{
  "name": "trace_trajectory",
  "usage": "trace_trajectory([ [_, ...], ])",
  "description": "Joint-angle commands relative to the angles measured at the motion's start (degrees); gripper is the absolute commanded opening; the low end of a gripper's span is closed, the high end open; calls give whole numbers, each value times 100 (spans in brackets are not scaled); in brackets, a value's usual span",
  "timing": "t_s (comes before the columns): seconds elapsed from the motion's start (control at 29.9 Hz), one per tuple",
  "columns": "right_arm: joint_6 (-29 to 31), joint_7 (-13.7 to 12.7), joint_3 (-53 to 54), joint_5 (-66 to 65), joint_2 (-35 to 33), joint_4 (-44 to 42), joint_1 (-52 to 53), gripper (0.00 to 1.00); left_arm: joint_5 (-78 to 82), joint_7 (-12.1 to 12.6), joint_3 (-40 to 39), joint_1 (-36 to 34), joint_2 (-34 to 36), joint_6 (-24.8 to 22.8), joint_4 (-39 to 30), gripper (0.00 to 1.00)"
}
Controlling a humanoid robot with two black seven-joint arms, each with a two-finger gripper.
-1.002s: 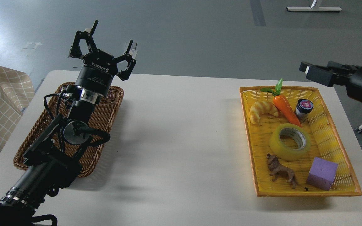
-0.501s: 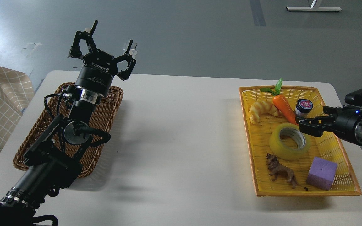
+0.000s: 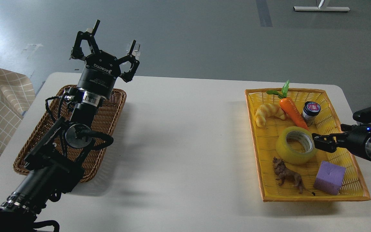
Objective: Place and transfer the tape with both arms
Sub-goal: 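Lower the right gripper into the yellow tape roll's hole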
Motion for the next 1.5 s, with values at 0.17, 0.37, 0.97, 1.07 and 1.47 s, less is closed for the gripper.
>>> trace_trajectory([
  [0.17,0,1,-6,-221,281,-256,0,96,-8,0,1,7,-9,0,1,98],
  [0.37,0,1,-24,-238,378,-265,0,89,-8,0,-8,16,-1,0,1,98],
  [0.97,0,10,-234,-432,677,-502,53,72,-8,0,-26,34,-1,0,1,98],
  [1.07,0,10,-234,-432,730,-573,61,72,-8,0,-26,34,-1,0,1,98],
  [1.47,0,10,-243,-432,844,-836,114,22,-8,0,-26,51,8,0,9,98],
])
